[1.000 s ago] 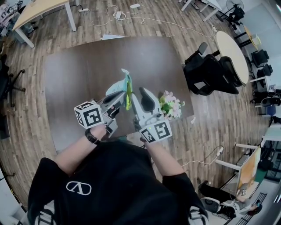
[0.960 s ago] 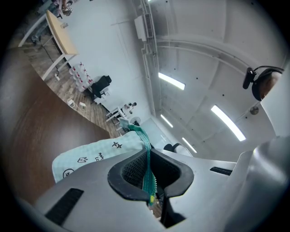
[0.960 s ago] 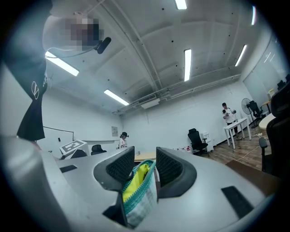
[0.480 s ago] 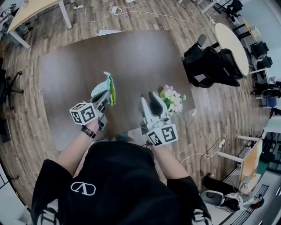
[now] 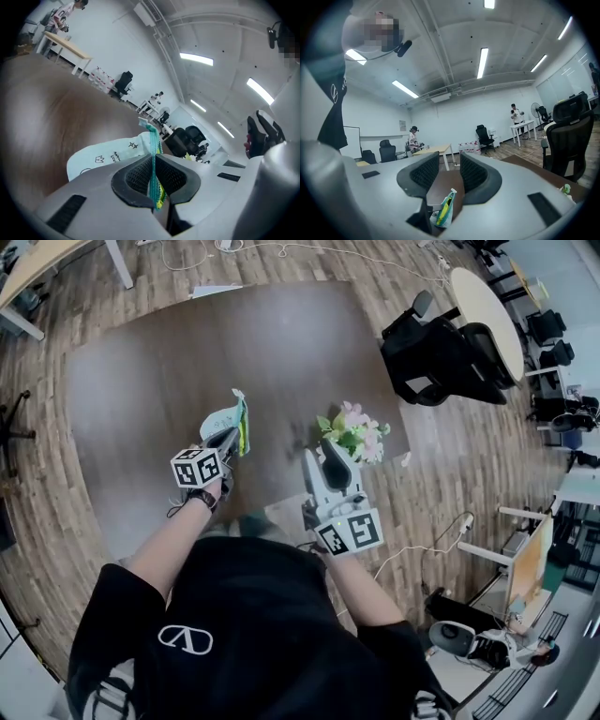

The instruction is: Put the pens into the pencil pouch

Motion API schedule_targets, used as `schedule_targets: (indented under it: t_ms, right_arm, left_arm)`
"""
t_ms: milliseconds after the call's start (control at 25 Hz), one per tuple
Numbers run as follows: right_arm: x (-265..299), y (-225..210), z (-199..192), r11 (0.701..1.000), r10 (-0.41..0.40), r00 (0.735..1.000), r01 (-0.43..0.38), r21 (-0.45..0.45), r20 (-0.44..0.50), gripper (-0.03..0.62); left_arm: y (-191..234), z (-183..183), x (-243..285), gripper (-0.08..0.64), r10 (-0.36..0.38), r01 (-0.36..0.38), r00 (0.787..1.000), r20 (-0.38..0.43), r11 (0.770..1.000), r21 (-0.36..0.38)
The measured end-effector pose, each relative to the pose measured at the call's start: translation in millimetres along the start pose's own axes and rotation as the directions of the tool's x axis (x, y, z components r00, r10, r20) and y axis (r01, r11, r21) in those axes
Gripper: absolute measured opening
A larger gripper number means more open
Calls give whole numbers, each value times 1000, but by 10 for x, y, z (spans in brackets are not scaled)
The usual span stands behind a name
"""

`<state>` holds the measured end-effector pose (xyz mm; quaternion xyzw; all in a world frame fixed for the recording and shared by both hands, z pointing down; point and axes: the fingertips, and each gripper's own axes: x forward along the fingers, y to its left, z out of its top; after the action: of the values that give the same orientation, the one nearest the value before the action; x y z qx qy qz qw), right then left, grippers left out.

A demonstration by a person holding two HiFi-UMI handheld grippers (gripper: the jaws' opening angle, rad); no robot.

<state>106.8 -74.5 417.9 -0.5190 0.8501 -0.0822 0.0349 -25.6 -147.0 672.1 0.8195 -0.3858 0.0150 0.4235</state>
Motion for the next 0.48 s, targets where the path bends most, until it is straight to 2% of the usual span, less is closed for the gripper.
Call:
schedule_targets:
  t_ms: [320, 480]
  right_arm:
    - [-57, -35, -88, 1000, -16, 999, 16, -2, -27, 132]
    - [-60, -77, -84, 1000, -26, 999, 26, 0, -19, 132]
  left_arm:
    - [-222, -381, 479, 28, -117, 117, 989, -94, 993, -8]
    - [-399, -301, 451, 58, -158, 163, 984, -87, 985, 53]
